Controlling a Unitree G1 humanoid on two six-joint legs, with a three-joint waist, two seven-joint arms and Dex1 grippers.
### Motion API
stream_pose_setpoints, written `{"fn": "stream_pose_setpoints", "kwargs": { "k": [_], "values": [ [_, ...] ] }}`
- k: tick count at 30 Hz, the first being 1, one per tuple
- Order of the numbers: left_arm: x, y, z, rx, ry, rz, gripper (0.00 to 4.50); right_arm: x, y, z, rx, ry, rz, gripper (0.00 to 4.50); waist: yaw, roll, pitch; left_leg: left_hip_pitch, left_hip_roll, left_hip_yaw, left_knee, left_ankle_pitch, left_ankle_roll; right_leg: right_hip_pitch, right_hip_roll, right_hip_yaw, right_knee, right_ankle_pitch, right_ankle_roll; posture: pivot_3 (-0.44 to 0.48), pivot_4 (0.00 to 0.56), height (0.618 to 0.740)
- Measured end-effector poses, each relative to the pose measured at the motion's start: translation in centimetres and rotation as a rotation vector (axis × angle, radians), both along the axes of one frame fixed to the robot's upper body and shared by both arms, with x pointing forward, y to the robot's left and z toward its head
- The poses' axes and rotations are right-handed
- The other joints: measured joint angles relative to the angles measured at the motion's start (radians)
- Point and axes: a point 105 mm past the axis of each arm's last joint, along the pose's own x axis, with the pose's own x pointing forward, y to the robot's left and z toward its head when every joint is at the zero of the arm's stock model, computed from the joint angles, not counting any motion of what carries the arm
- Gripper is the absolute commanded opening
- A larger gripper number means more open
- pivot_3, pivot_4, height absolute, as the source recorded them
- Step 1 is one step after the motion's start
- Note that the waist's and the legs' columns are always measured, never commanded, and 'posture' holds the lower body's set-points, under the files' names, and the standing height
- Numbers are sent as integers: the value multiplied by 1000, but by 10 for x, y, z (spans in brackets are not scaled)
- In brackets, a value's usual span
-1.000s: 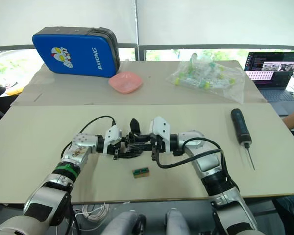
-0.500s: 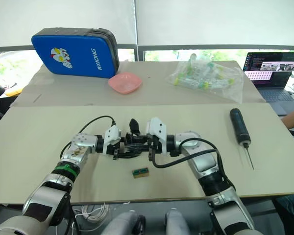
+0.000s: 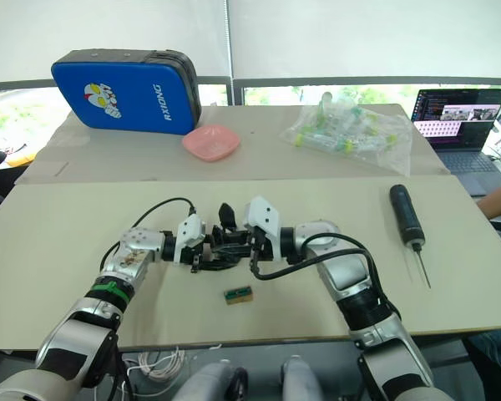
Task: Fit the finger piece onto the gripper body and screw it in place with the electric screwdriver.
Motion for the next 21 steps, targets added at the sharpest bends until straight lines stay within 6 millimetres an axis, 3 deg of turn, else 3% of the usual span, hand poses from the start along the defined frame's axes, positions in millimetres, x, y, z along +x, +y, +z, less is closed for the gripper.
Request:
{"fn": "stream_pose_setpoints", "kwargs": {
  "k": [21],
  "values": [
    [-3,1,0,-2,2,22,2329,-1,3,3,-45,10,5,388,-2,0,0,0,0,0,-2,0,0,0,0,0,-1,0,0,0,150,740]
  ]
}}
